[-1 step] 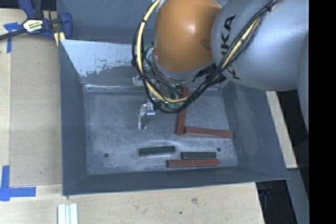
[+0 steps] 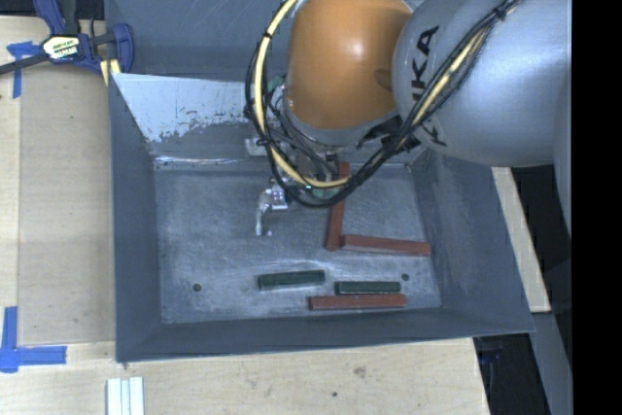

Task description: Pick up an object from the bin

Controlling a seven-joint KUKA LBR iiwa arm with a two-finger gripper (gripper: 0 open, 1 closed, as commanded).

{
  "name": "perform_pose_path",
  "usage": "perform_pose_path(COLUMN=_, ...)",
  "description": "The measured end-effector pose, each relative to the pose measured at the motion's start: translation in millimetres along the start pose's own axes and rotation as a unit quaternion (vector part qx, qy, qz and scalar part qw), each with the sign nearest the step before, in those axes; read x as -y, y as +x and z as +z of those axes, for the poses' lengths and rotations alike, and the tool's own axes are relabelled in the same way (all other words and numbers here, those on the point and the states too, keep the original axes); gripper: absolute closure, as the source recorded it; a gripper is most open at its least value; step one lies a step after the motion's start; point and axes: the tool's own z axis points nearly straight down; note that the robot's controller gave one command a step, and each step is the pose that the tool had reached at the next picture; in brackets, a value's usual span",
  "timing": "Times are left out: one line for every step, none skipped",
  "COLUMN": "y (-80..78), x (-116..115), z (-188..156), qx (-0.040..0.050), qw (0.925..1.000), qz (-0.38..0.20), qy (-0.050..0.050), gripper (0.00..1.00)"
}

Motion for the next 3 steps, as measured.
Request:
perform_pose_path(y=16.6, x=39.8, z=8.0, qx=0.0008, qw=0.9999, qz=-0.017, qy=-0.001, gripper=0.0)
perform_pose_path(y=48.0, x=62.4, z=55.1, qx=0.0027, qw=0.9963, qz=-0.086, qy=0.001, gripper=0.0)
perform_pose_path(y=63.7, x=54.2, z=120.4, qx=-0.0015, qw=0.9965, qz=-0.083, qy=0.0, gripper=1.0)
